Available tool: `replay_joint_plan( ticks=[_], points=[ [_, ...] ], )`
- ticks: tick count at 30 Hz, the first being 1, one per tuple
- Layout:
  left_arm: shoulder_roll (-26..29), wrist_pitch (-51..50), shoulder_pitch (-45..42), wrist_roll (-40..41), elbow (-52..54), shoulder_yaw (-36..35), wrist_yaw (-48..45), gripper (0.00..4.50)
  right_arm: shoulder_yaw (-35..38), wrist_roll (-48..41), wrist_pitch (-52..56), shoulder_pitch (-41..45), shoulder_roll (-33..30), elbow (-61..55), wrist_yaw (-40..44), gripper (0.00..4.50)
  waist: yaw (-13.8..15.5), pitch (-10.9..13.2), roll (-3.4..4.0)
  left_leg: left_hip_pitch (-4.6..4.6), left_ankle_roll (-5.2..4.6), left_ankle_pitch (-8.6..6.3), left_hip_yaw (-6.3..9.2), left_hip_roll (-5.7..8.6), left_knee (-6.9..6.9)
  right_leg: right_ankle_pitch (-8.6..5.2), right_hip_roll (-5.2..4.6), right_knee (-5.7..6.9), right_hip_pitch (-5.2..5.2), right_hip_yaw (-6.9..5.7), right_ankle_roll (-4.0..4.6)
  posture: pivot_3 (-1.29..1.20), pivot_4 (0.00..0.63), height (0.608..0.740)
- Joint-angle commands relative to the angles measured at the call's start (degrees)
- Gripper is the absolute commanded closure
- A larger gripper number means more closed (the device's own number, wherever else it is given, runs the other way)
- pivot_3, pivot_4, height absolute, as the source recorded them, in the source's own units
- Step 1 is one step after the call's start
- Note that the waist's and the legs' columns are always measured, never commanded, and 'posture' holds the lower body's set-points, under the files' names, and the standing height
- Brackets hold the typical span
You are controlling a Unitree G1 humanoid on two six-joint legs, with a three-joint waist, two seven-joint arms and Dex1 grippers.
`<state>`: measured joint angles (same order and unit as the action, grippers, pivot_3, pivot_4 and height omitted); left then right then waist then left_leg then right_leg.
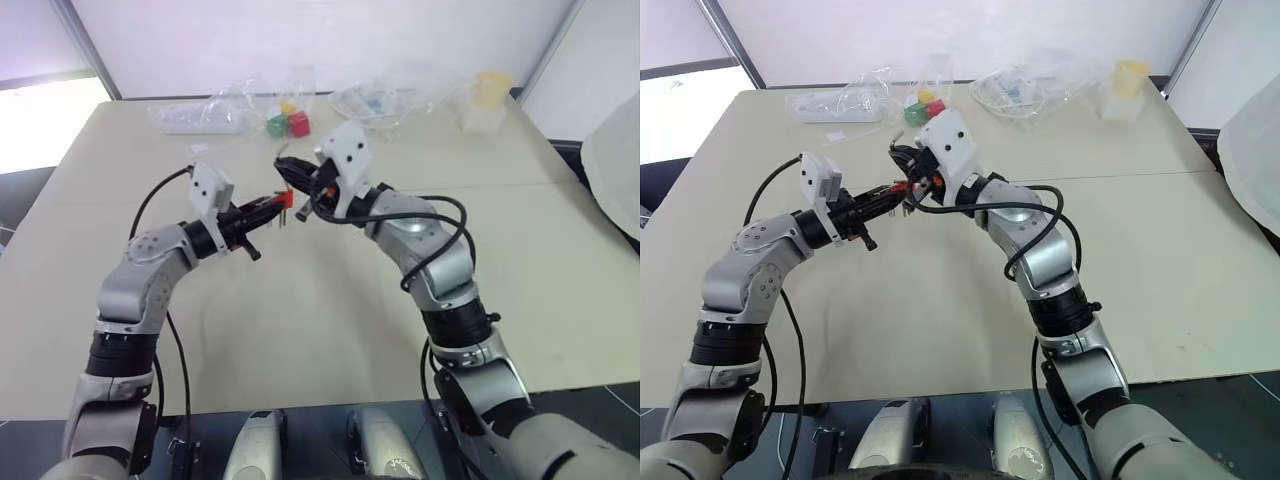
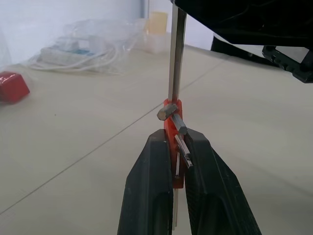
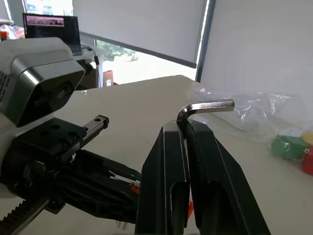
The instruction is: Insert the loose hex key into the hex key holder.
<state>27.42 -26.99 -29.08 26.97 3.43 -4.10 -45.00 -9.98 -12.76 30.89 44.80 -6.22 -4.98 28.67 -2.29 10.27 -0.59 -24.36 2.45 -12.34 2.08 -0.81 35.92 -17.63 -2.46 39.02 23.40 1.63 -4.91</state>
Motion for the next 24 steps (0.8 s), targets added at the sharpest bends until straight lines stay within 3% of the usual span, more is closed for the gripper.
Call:
replay_joint_plan(
  ticks=[1, 24],
  points=[
    [0.75, 0.96, -1.32, 0.94, 2.18, -1.75, 0.01, 4.50, 1.47, -1.85, 1.37, 1.20, 0.93, -3.30, -0.78, 4.46, 0.01, 0.00, 0.00, 0.00, 0.00, 0.00, 0.00, 0.00, 0.00, 0.00, 0.00, 0.00, 0.00, 0.00, 0.00, 0.00, 0.150, 0.740],
    [0.95, 0.79, -2.28, 1.36, 2.77, -2.48, 0.56, 4.50, -0.83, -1.05, 5.66, -1.26, -0.92, -3.95, -0.83, 4.46, -0.01, 0.00, 0.00, 0.00, 0.00, 0.00, 0.00, 0.01, 0.00, 0.00, 0.00, 0.00, 0.00, 0.00, 0.00, 0.00, 0.150, 0.740]
  ],
)
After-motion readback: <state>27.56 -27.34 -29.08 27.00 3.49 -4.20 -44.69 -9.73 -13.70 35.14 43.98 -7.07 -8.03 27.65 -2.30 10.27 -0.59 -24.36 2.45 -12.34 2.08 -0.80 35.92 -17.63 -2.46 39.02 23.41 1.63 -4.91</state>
